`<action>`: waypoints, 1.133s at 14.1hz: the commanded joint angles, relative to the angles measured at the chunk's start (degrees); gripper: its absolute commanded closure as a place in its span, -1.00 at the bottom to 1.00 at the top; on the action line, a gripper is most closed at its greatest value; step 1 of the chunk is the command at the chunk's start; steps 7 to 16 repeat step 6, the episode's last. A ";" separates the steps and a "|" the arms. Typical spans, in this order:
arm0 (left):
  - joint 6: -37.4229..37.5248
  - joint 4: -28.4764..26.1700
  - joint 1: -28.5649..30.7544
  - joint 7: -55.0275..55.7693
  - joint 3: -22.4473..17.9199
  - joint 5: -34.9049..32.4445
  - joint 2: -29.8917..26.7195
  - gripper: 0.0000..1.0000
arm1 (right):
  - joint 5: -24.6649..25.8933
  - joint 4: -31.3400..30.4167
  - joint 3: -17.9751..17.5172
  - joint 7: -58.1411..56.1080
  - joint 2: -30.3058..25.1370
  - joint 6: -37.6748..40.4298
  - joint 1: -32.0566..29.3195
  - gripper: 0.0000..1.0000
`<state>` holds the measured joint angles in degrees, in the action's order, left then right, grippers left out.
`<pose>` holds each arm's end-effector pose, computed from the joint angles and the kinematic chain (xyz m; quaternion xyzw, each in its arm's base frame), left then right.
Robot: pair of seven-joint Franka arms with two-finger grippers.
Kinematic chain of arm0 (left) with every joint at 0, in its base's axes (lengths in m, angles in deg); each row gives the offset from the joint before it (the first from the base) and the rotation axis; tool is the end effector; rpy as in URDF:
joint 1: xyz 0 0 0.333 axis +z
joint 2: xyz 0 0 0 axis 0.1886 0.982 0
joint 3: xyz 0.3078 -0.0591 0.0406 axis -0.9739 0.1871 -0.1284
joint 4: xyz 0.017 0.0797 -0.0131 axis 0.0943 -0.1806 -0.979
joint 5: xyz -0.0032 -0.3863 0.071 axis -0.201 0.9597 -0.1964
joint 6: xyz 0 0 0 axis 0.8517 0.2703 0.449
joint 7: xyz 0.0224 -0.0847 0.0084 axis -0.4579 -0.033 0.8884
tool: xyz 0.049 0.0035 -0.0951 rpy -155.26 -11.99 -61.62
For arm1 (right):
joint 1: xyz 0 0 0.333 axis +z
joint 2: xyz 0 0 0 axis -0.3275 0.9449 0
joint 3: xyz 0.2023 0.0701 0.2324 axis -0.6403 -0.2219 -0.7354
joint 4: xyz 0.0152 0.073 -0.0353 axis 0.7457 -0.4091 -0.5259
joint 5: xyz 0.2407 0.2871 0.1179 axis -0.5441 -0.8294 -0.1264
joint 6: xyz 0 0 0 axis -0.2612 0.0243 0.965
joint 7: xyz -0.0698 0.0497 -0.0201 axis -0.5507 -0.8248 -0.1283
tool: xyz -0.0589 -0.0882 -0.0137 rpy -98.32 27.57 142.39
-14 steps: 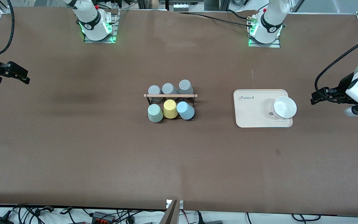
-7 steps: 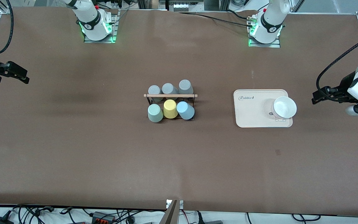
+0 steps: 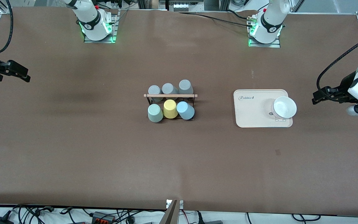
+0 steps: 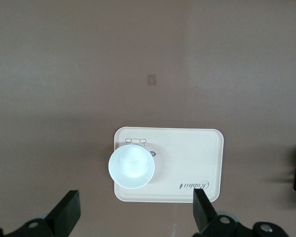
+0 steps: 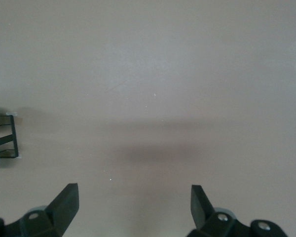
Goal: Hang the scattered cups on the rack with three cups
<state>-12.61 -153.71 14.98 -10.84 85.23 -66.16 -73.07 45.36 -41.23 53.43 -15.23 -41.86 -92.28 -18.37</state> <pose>0.6114 0.0007 0.5588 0.9994 0.0328 -0.0070 0.0040 0.5616 -0.0188 0.6001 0.9999 -0.0087 -0.0050 0.0069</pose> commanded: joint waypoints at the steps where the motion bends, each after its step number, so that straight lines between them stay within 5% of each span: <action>1: -0.89 -1.89 -0.24 -0.87 -0.28 -0.81 -1.73 -1.00 | -1.39 1.28 -0.07 -0.39 0.25 1.35 -0.40 -1.00; 16: -0.89 -1.89 -0.24 -0.87 -0.20 -0.81 -1.73 -1.00 | -1.65 1.99 -0.07 -0.74 0.51 1.35 -0.48 -1.00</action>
